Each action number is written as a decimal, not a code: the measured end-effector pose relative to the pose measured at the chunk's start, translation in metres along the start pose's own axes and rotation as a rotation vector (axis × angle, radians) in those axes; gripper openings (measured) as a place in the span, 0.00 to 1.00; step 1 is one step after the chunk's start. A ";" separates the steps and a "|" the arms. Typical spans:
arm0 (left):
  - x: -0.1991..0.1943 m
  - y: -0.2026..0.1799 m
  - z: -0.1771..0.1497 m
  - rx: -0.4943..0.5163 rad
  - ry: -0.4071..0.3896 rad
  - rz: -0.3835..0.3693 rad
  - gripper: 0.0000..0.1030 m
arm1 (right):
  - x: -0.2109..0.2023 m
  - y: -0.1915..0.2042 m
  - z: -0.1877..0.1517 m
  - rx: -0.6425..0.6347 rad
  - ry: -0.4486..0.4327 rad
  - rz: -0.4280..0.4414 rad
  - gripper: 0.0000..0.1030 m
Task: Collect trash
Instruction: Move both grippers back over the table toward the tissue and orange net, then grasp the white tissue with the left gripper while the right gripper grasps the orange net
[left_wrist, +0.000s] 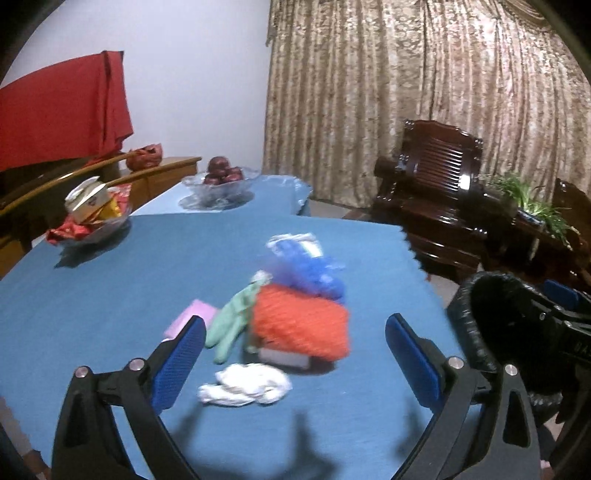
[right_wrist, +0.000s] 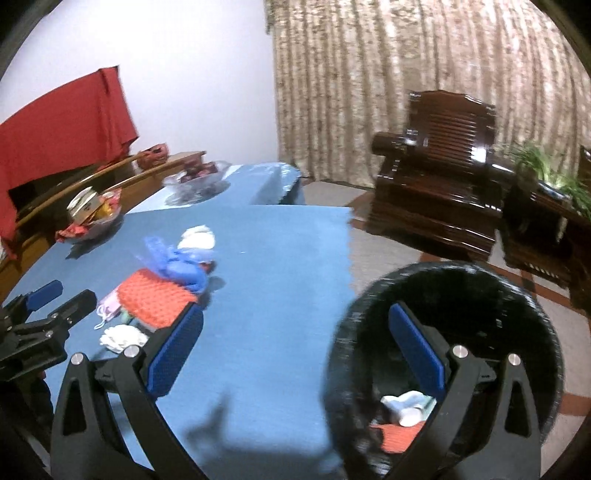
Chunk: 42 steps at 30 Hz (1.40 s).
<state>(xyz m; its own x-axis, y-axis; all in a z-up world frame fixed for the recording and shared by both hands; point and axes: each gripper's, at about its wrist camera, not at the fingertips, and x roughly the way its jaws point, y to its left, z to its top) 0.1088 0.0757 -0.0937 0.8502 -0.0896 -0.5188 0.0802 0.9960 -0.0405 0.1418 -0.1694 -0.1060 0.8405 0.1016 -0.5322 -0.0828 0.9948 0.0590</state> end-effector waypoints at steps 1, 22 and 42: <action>0.001 0.007 -0.002 -0.003 0.006 0.012 0.92 | 0.002 0.005 -0.002 -0.009 0.002 0.010 0.95; 0.075 0.044 -0.060 -0.028 0.196 0.066 0.84 | 0.089 0.053 -0.030 -0.081 0.100 0.066 0.95; 0.066 0.048 -0.055 -0.097 0.193 -0.063 0.21 | 0.101 0.072 -0.026 -0.104 0.109 0.109 0.92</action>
<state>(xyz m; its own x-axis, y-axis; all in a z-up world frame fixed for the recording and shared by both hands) 0.1404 0.1184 -0.1765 0.7293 -0.1580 -0.6658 0.0717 0.9853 -0.1553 0.2070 -0.0877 -0.1780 0.7610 0.2036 -0.6160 -0.2302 0.9724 0.0371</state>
